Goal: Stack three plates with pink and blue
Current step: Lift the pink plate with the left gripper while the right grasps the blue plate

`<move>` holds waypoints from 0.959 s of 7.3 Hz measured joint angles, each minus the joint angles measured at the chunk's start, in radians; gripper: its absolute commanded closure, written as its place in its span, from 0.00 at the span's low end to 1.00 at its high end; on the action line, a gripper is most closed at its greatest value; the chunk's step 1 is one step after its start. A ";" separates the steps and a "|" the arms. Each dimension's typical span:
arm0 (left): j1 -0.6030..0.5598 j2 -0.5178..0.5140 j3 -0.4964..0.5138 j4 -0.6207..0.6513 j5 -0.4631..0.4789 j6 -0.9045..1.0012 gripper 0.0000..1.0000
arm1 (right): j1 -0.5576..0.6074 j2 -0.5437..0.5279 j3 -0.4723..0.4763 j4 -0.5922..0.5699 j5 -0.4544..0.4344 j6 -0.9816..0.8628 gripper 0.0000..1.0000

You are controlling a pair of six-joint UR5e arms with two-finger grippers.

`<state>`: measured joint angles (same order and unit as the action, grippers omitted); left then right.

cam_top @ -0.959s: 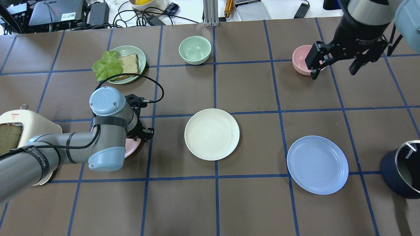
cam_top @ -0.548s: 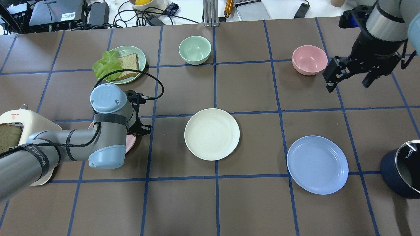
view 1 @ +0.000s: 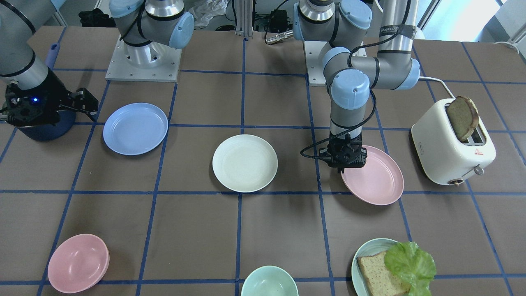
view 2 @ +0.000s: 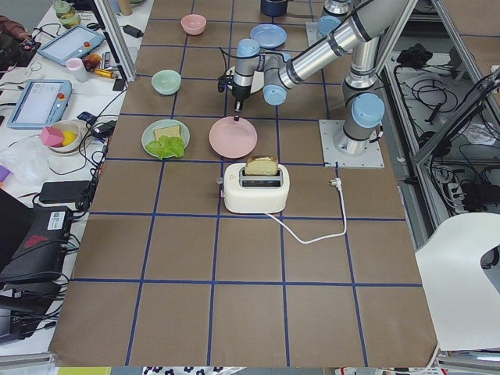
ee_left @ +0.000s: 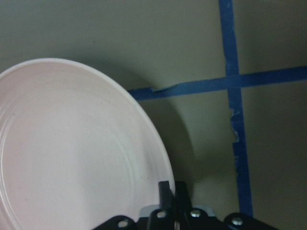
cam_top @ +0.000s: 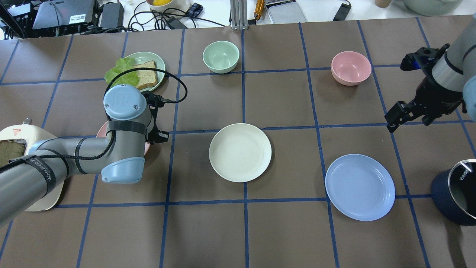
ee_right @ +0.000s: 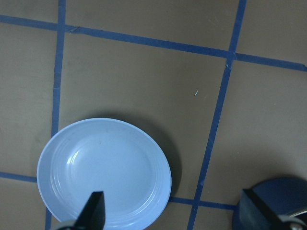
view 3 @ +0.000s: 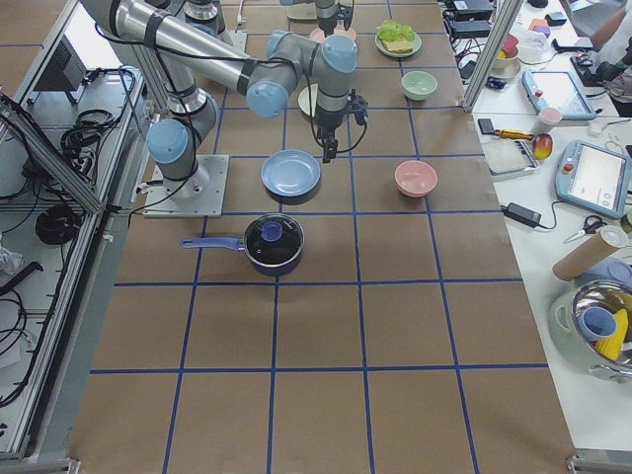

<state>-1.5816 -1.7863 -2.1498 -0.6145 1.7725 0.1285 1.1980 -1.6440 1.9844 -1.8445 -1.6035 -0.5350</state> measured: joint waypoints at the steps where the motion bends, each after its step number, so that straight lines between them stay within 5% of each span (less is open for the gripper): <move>1: -0.003 -0.009 0.022 -0.004 0.000 0.000 1.00 | -0.029 -0.027 0.100 -0.085 0.006 -0.028 0.01; 3: -0.027 -0.022 0.045 -0.005 -0.001 -0.005 1.00 | -0.079 -0.050 0.267 -0.230 0.005 -0.062 0.07; 4: -0.048 -0.020 0.050 -0.004 -0.001 -0.012 1.00 | -0.101 -0.051 0.328 -0.274 0.003 -0.066 0.18; 7: -0.113 -0.007 0.126 -0.087 0.005 -0.019 1.00 | -0.122 -0.035 0.419 -0.386 0.013 -0.065 0.37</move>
<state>-1.6950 -1.7933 -2.0240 -0.7012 1.7780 0.1097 1.0759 -1.6788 2.4034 -2.2301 -1.5909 -0.6001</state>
